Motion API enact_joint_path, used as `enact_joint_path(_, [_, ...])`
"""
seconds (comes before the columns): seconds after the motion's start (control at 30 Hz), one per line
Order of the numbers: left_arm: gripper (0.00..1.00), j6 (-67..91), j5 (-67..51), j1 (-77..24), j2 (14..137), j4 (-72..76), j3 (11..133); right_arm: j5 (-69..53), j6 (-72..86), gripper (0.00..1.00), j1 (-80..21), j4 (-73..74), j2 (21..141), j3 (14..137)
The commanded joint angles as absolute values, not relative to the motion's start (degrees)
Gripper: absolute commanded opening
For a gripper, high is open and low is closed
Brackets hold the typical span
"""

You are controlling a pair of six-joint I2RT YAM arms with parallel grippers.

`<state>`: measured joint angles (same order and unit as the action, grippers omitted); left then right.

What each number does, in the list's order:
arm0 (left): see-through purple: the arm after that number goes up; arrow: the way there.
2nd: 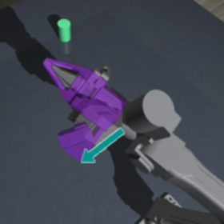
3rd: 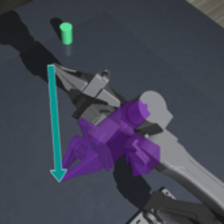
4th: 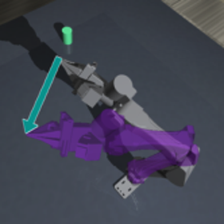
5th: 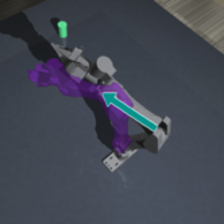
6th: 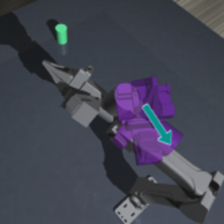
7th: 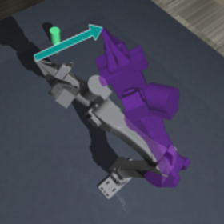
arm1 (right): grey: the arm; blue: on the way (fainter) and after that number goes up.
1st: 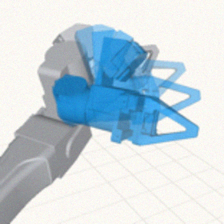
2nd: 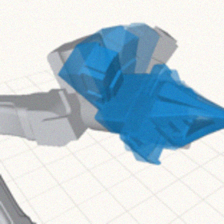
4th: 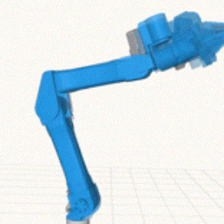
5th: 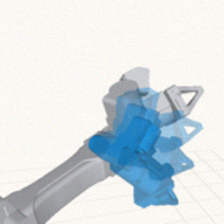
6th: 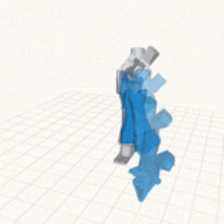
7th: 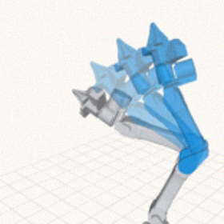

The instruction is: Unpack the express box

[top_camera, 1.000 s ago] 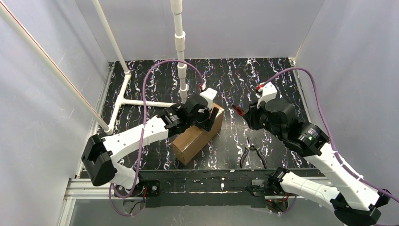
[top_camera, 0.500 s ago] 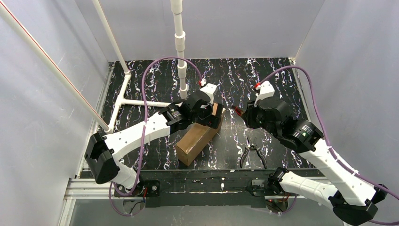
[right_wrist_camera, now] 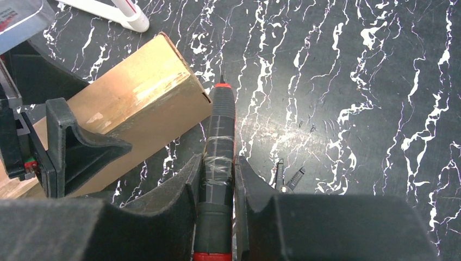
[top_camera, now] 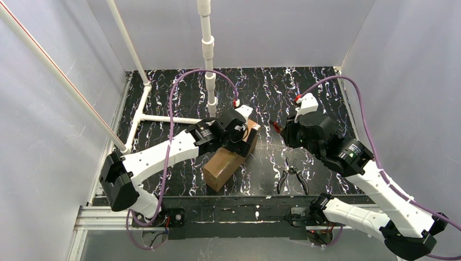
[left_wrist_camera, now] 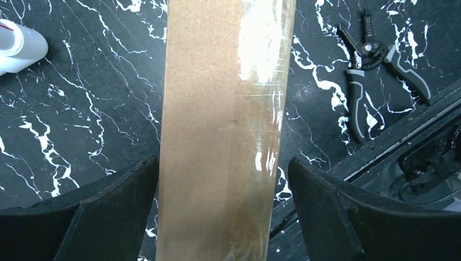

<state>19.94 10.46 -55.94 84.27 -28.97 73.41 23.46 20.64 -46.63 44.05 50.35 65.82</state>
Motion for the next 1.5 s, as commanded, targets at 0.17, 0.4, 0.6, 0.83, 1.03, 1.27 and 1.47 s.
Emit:
enact_joint_path(0.17, [0.64, 22.08, 10.35, -54.54, 82.88, -30.70, 74.98, 24.17, 19.95, 0.01, -46.93, 41.67, 49.31, 67.49])
enact_joint_path(0.4, [0.56, 26.74, 4.38, -52.04, 78.57, -26.47, 71.91, 24.92, 19.63, 0.01, -46.93, 42.00, 48.14, 67.62])
enact_joint_path(0.6, [0.55, 38.41, -4.19, -49.09, 72.90, -13.02, 63.23, 25.72, 19.04, 0.01, -46.93, 42.41, 48.05, 68.82])
enact_joint_path(0.83, [0.56, 55.26, -3.69, -47.81, 68.74, 2.36, 53.22, 25.56, 18.72, 0.01, -46.93, 42.84, 48.05, 69.26])
enact_joint_path(1.03, [0.56, 69.29, -0.83, -47.68, 67.13, 6.39, 45.66, 24.64, 18.97, 0.01, -46.93, 42.80, 47.97, 68.74])
enact_joint_path(1.27, [0.54, 81.41, 9.98, -47.68, 60.79, 11.91, 34.03, 23.96, 19.07, 0.01, -46.93, 42.81, 47.87, 68.55])
enact_joint_path(1.47, [0.52, 89.26, 19.85, -47.71, 56.99, 13.91, 28.13, 23.58, 19.25, 0.01, -46.93, 42.58, 47.32, 68.38])
